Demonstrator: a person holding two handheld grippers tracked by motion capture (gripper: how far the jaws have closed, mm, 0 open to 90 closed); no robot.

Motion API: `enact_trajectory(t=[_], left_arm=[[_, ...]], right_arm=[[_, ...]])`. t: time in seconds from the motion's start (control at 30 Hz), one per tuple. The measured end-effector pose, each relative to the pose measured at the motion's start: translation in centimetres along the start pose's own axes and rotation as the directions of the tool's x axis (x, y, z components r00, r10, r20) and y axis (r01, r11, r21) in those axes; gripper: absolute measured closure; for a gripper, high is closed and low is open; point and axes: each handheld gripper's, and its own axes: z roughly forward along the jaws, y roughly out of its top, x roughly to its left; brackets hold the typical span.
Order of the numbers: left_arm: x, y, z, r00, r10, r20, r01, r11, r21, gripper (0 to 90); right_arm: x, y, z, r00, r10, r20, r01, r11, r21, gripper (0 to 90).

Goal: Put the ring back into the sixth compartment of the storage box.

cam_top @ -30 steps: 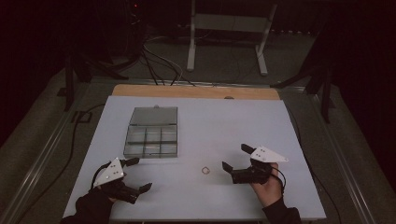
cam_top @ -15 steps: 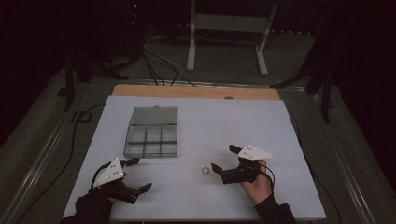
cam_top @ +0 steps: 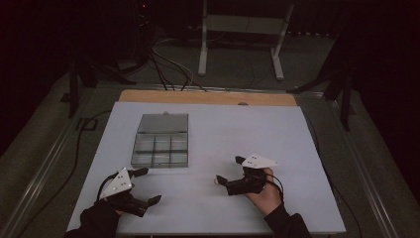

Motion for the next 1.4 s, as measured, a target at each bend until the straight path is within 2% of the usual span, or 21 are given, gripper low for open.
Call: enact_trajectory(t=[0.23, 0.3, 0.43, 0.5, 0.73, 0.9, 1.1, 1.4], left_arm=[[0.0, 0.0, 0.1, 1.0, -0.003, 0.004, 0.003, 1.0, 0.002, 0.8], [-0.1, 0.0, 0.1, 1.0, 0.0, 0.004, 0.0, 1.0, 0.006, 0.8], [-0.1, 0.0, 0.1, 1.0, 0.002, 0.006, -0.002, 1.0, 0.006, 0.8], [-0.1, 0.0, 0.1, 1.0, 0.0, 0.004, -0.001, 1.0, 0.006, 0.8], [-0.1, 0.0, 0.1, 1.0, 0.002, 0.007, -0.002, 0.9999, 0.011, 0.8], [-0.1, 0.0, 0.2, 1.0, -0.003, 0.008, 0.003, 0.9999, 0.011, 0.8], [-0.1, 0.0, 0.1, 1.0, -0.001, 0.008, 0.001, 0.9999, 0.013, 0.8], [-0.1, 0.0, 0.1, 1.0, -0.004, 0.008, 0.004, 0.9999, 0.015, 0.8]], right_arm=[[0.3, -0.2, 0.9, 1.0, -0.005, 0.003, 0.005, 0.999, 0.046, 0.0], [0.4, -0.3, 1.1, 1.0, -0.003, 0.002, 0.003, 0.998, 0.068, 5.3], [0.4, -0.4, 1.5, 1.0, -0.003, 0.008, 0.002, 0.996, 0.094, 8.7], [0.3, -0.5, 1.6, 0.9998, 0.0, 0.018, -0.002, 0.993, 0.116, 14.7], [0.3, -0.9, 2.2, 0.999, -0.025, 0.038, 0.018, 0.985, 0.174, 18.6], [0.1, -1.0, 2.4, 0.9988, -0.02, 0.046, 0.011, 0.983, 0.185, 22.3], [0.1, -0.9, 2.6, 0.9983, 0.019, 0.055, -0.031, 0.974, 0.225, 38.3], [0.2, -1.1, 3.0, 0.9967, -0.015, 0.08, -0.008, 0.96, 0.279, 51.3]])
